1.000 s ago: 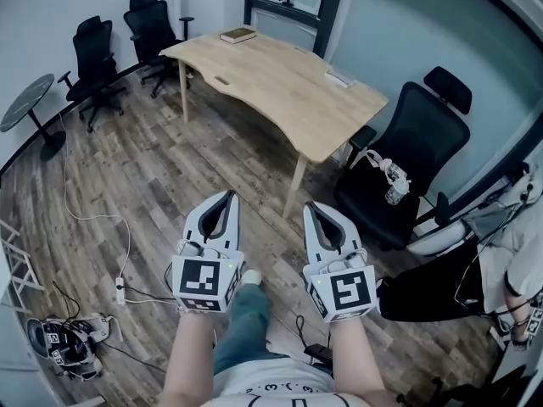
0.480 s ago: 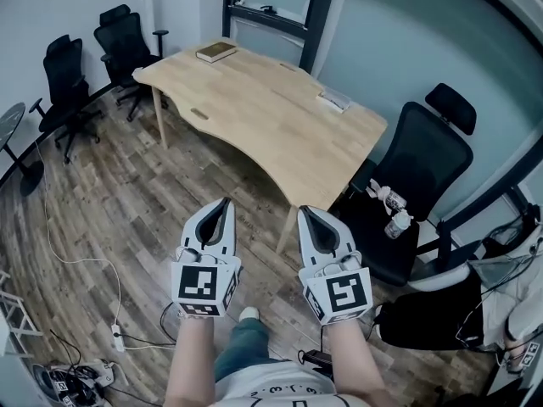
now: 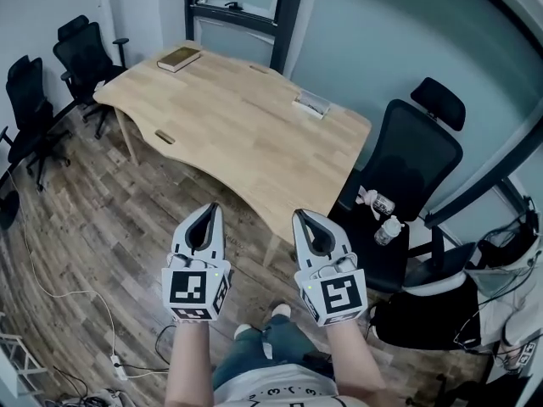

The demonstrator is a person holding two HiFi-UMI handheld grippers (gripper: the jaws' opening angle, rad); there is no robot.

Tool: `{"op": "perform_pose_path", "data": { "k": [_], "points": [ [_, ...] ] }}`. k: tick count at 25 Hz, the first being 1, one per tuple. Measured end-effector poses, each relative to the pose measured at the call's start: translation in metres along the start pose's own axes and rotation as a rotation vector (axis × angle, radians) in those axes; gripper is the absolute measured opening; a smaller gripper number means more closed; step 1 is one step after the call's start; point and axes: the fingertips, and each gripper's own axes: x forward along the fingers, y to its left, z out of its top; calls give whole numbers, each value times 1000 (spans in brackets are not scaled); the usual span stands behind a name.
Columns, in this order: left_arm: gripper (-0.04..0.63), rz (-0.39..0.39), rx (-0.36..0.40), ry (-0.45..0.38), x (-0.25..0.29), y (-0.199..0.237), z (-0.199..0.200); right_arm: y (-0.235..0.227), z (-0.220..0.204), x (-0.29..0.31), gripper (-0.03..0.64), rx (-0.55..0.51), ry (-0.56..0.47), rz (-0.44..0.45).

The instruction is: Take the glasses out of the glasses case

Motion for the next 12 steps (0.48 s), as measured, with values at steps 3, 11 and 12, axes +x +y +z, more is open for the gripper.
{"op": "perform_pose_path", "data": {
  "k": [3,11,12],
  "points": [
    [15,-13,25,11,37,-1,-3,-28,-9,27,11,13,-2,-9],
    [15,-1,59,37,139,2,-11,-112,-34,101,11,42,-8,-20],
    [15,1,64,36,156,1,-10,-126,-37,112,11,48,-11,-24]
  ]
}}
